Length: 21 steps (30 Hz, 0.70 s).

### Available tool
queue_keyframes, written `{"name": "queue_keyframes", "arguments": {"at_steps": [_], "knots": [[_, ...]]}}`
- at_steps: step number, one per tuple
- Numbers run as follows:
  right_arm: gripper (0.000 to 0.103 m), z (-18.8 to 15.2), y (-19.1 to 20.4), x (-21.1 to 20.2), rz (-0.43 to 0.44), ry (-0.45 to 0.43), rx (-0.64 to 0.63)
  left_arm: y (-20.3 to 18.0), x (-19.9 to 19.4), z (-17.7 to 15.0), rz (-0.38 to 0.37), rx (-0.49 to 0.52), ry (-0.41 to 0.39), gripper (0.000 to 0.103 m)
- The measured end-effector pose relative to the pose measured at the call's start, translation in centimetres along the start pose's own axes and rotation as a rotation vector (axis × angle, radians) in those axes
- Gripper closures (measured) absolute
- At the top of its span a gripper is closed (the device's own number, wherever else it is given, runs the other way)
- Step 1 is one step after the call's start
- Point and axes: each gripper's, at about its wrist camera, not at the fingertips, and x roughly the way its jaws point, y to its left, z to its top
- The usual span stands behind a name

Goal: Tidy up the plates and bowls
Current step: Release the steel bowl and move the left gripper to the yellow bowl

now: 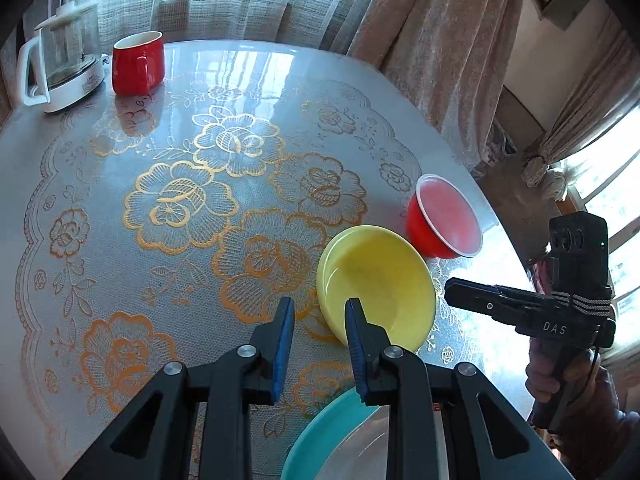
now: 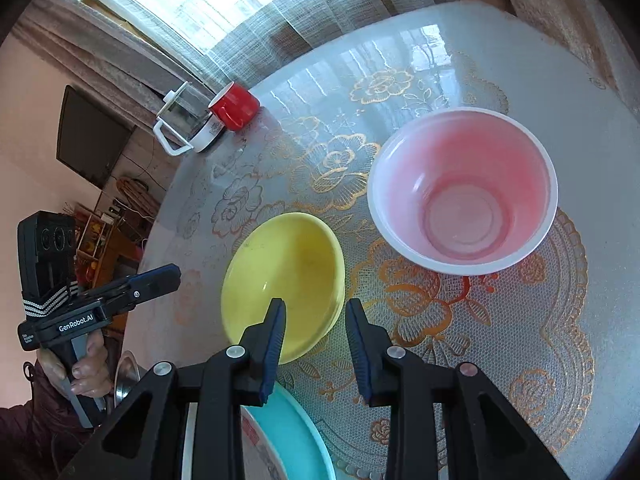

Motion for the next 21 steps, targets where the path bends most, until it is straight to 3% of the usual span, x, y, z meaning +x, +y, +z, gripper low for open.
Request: {"name": "queue_keyframes", "arguments": {"at_steps": [3,6,8,13,16,19,21], "knots": [[0.073,-0.8,0.2,0.4,-0.025,-0.034,-0.02,0.4,1.2,-0.9,0.023,-0.009,-0.01,0.077],[0.08,-1.6,-0.4,0.6,-0.047,-0.07,0.003,0.7,1.1,-2.0,0.055,-0.057,-0.045,0.077],[0.081,-2.2,-0.3,0.1,-0.037,-0.094,0.001,0.8,0.7,-2.5,0.035,-0.105,-0.044,0.077],[0.084,-2.7,0.8,-0.3,-0.076,-0.072,-0.011,0.3,0.5,-2.4,0.041,-0.152,-0.042,0.074],[0.084,-2.8,0.3,0.1,-0.078,-0.062,0.039,0.4,1.3,-2.6,-0.051,-0.241,-0.002,0.066],[0.083,-2.5,-0.3,0.0,-0.011,-0.078,0.081,-0.4,2.0,-2.1,0.03,-0.201,-0.016,0.068],[0.082,-2.2,-0.6,0.4,-0.018,-0.068,0.094,-0.2,2.8,-1.9,0.031,-0.217,-0.005,0.073]]}}
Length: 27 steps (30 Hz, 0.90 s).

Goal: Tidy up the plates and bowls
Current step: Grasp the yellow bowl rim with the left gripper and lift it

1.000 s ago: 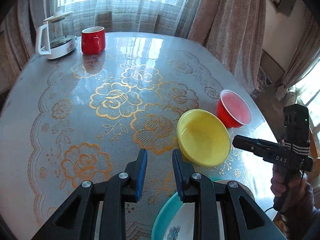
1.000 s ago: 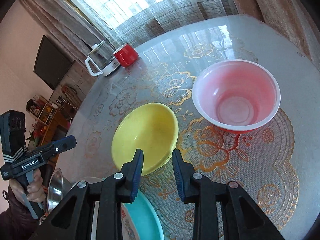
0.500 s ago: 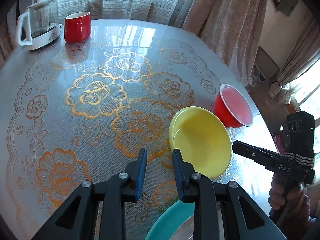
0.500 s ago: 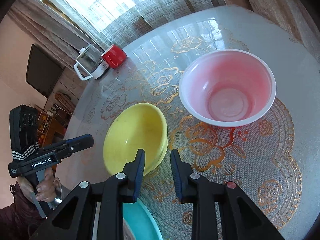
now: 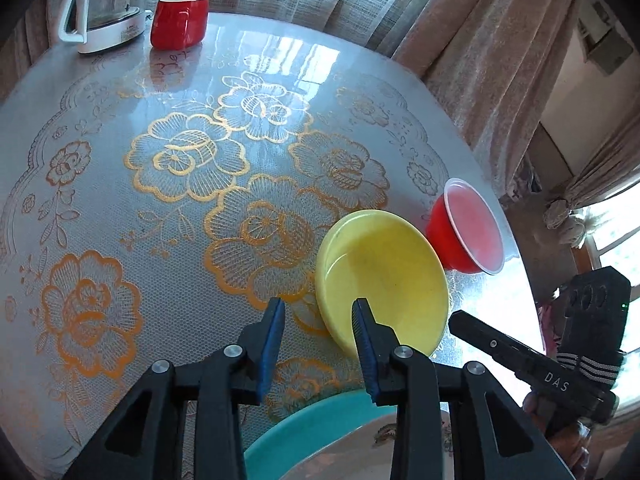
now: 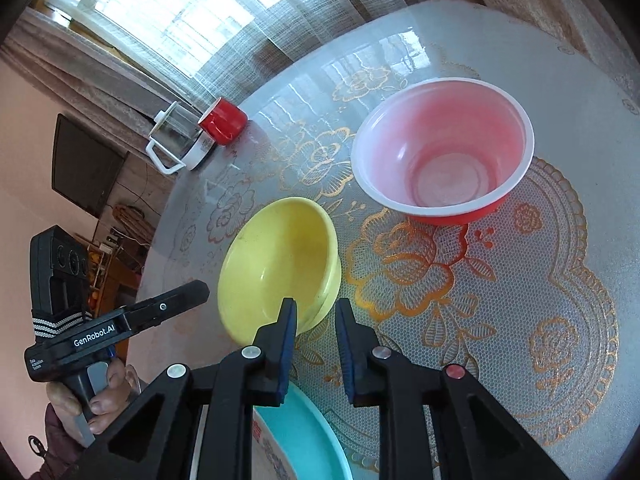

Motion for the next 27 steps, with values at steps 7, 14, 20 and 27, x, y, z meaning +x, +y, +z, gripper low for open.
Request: {"name": "queue_keyframes", "arguments": {"at_steps": [7,14,20,27], "knots": [[0.092,0.5,1.1,0.7,-0.042,-0.019,-0.044,-0.1,0.8,-0.4,-0.008,-0.015,-0.03,0.094],[0.093,0.3,4.0,-0.9,-0.014,-0.045,-0.096,0.5,-3.5,-2.0,0.021,-0.019,-0.12,0.093],[0.093,-1.0,7.8,-1.3,0.017,-0.048,-0.153,2.3,-8.2,-4.4,0.066,-0.04,-0.196,0.093],[0.093,-4.0,12.8,-1.4,0.09,-0.032,-0.235,5.3,-13.5,-9.0,0.096,-0.096,-0.293,0.093]]}}
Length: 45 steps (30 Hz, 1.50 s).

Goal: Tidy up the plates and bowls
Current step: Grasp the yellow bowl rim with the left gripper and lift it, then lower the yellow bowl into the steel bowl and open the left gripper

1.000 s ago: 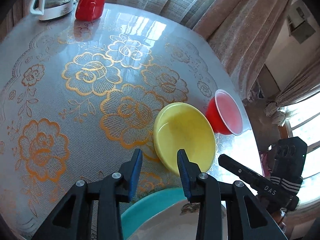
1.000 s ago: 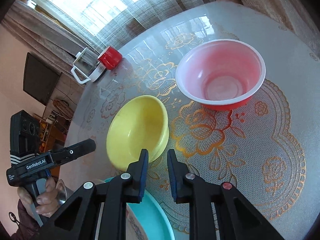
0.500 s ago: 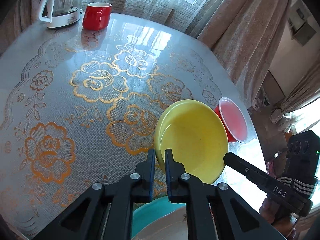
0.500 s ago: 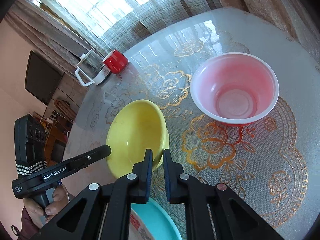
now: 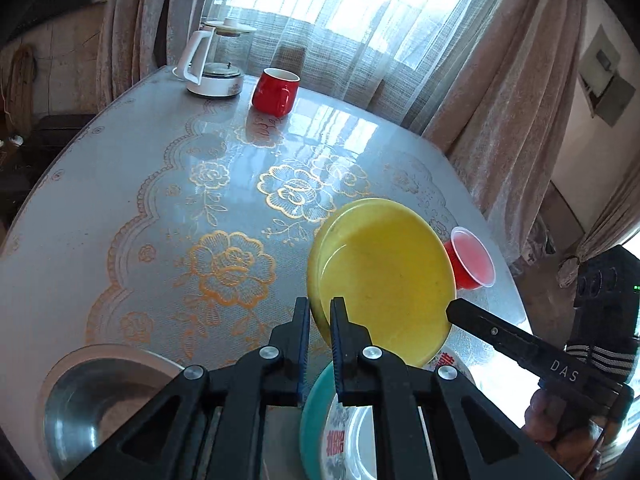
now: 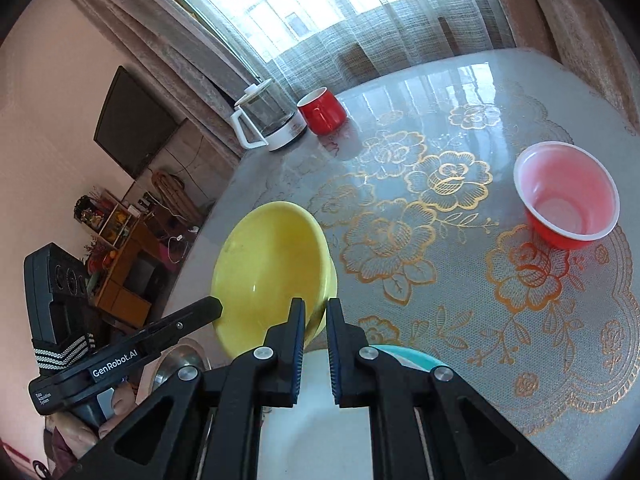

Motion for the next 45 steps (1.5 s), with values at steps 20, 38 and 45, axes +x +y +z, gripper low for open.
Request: {"name": "queue_keyframes", "arguments": {"at_steps": [20,38,45], "knots": [[0.093,-7.9,10.9,5.9,0.148,0.18,-0.175,11.7,-9.0,-10.1,0.141,-0.196,-0.074,0.092],[0.09,-10.8,12.9,9.2,0.064,0.3,-0.247,13.6,-8.3,-12.6,0.187,-0.23,-0.02,0.092],[0.089,-11.1,13.5,9.3,0.048,0.301,-0.265,13.3,-8.1,-12.5,0.197,-0.214,-0.018,0.092]]}}
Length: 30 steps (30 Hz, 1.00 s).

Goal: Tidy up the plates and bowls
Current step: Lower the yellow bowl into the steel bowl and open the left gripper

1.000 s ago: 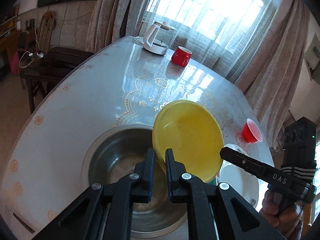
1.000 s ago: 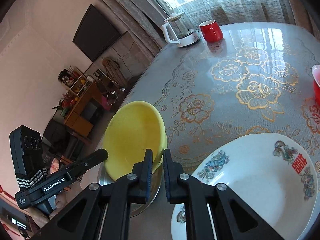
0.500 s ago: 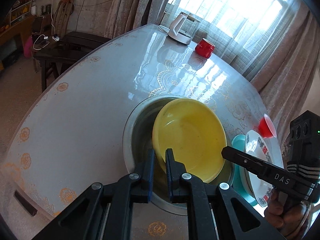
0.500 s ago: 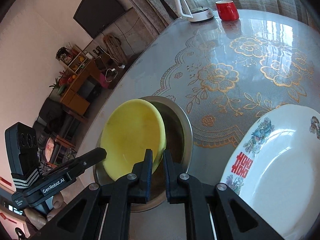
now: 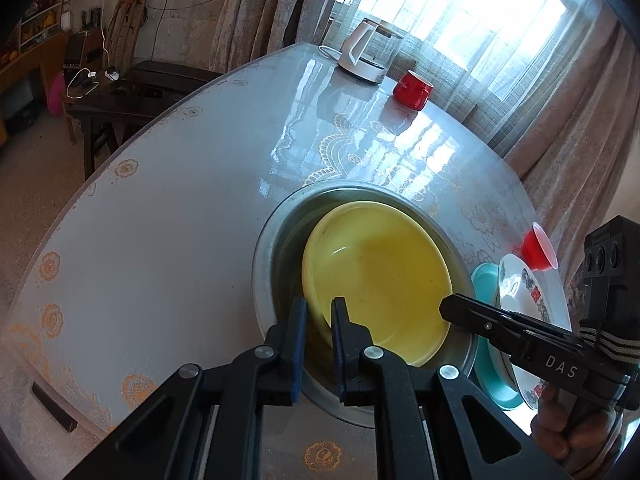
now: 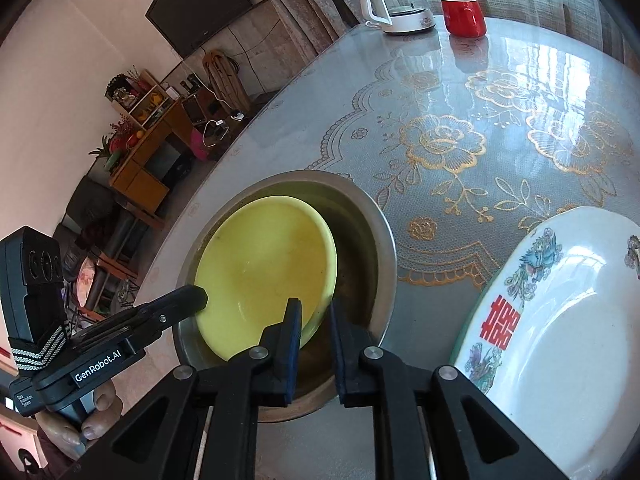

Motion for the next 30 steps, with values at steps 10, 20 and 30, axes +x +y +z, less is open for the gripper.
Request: {"name": "queue_keyframes", "arguments": {"at_steps": [10,20,30], "knots": [[0.083,-0.4,0.6,0.0,-0.045,-0.013,-0.05,-0.7,0.1,-0.3,0.032,0.034,-0.004,0.09],[0.077,-1.2,0.0,-1.2,0.013,-0.054,-0.012,-1.4,-0.3,-0.7,0.081,0.054,-0.045,0.09],[0.065,-2.3,0.0,-6.8,0.007,-0.236,-0.027,-2.9,-1.1,0.0,0.133,0.071,-0.14,0.088]]}}
